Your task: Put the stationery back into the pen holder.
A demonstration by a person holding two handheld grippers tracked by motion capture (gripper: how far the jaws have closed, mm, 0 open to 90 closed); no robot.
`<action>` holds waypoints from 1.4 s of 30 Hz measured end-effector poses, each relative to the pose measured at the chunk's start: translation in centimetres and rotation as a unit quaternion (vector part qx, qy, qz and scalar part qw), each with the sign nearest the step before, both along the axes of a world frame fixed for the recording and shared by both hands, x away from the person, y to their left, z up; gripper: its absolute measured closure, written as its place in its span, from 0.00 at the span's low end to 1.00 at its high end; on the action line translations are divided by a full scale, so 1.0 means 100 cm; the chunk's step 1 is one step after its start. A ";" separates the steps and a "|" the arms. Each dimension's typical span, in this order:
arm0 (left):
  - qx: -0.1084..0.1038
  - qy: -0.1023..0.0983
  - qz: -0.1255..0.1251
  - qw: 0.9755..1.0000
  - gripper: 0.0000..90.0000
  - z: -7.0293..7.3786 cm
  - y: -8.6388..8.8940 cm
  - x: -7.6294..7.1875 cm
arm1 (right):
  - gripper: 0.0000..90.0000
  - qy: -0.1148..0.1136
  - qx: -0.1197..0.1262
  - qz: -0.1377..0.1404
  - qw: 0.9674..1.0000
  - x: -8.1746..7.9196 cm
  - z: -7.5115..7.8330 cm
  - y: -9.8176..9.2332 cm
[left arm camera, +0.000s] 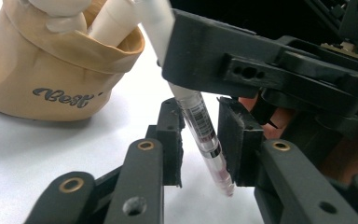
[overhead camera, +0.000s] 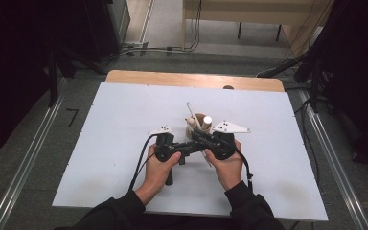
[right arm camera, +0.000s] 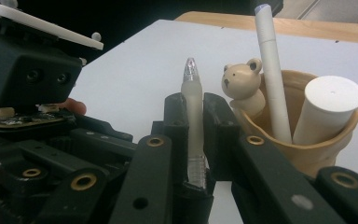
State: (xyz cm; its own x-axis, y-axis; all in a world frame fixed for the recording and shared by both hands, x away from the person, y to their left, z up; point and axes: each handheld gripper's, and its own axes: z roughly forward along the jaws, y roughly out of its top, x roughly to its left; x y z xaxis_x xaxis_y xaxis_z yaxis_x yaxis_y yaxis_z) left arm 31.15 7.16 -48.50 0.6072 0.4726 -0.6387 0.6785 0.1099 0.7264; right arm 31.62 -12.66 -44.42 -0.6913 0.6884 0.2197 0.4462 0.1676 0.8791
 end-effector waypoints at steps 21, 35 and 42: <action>-0.001 -0.005 0.016 1.000 0.90 0.001 0.009 0.004 | 0.80 -0.014 0.006 0.005 1.000 -0.005 0.006 -0.001; -0.004 -0.011 0.036 0.999 0.90 0.006 0.021 0.006 | 0.53 0.002 -0.003 0.002 1.000 -0.005 0.004 -0.013; -0.011 -0.014 0.045 0.999 0.90 0.010 0.026 0.007 | 0.44 0.004 0.001 -0.005 1.000 -0.009 0.006 -0.029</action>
State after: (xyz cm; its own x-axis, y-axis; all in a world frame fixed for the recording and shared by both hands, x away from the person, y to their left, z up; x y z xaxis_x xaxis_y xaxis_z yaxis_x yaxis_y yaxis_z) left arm 31.89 9.78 -47.54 0.5814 0.5123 -0.6320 0.6440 0.1848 0.7423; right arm 30.67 -15.51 -43.87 -0.6819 0.6953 0.2272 0.4556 0.1607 0.8756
